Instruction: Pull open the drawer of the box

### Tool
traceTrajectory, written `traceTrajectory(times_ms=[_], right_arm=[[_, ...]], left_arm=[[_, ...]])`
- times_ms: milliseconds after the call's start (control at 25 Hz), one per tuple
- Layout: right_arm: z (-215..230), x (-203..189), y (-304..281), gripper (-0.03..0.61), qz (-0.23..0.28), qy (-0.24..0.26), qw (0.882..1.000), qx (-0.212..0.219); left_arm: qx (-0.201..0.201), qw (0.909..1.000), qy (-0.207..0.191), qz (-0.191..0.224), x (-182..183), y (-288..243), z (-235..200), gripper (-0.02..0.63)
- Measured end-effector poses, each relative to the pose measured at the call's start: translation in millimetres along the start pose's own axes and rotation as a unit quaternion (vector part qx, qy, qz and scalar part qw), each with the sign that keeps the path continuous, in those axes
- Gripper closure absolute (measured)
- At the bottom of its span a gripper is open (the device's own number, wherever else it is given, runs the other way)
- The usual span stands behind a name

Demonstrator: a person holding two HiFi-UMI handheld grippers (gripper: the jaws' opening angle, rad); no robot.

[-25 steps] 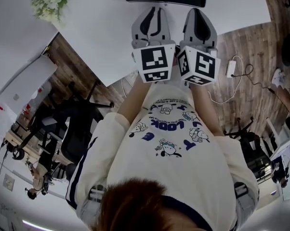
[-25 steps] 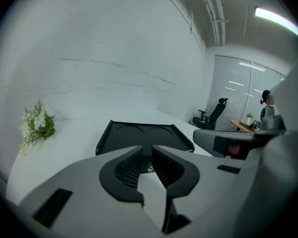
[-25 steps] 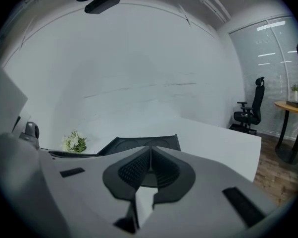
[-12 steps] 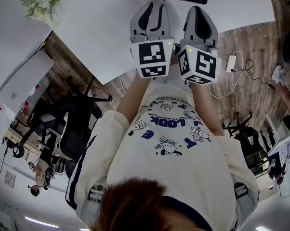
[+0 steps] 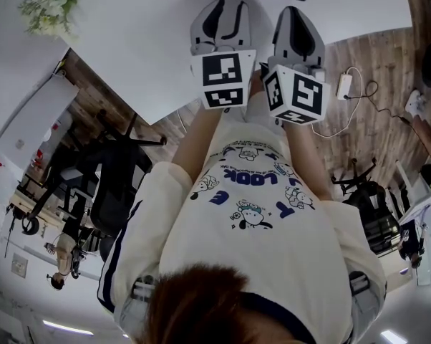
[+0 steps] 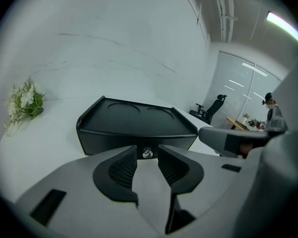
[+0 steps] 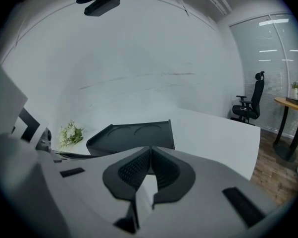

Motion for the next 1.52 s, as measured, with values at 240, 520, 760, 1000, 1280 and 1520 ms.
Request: traceTrajectory(times_ms=[240, 520, 760, 1000, 1280, 1520], right_arm=[[4.0, -2.7, -2.1, 0.548, -0.004, 0.001, 1.000, 0.004], [10.9, -6.6, -2.0, 0.548, -0.012, -0.004, 1.000, 0.007], [11.9, -9.5, -4.2, 0.548, -0.018, -0.003, 1.000, 0.012], [14.4, -11.9, -5.6, 0.548, -0.020, -0.006, 1.000, 0.014], [17.3, -12.3, -5.7, 0.548, -0.022, -0.008, 1.000, 0.014], [17.9, -12.1, -3.9, 0.548, -0.020, -0.006, 1.000, 0.015]], left_arm=[[-0.005, 0.9999, 0.003, -0.015, -3.1, -11.1, 0.5, 0.474], [-0.001, 0.9996, 0.005, -0.026, -3.6, -21.4, 2.2, 0.472], [0.002, 0.9992, 0.009, -0.038, -7.0, -27.4, 3.3, 0.472], [0.001, 0.9989, 0.011, -0.046, -8.3, -34.4, 4.2, 0.472], [0.008, 0.9990, 0.009, -0.042, -6.7, -36.4, 5.3, 0.500], [0.014, 0.9991, 0.008, -0.040, -5.5, -36.0, 4.5, 0.535]])
Point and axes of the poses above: the fingertips, and each gripper's own axes: y backward along the fingers, z to its right, x out of its top, the point moved 10 cm from there along y, backward along the fingers, and after that the axes turned 6 degrees about -z, right-handed, at the moved point
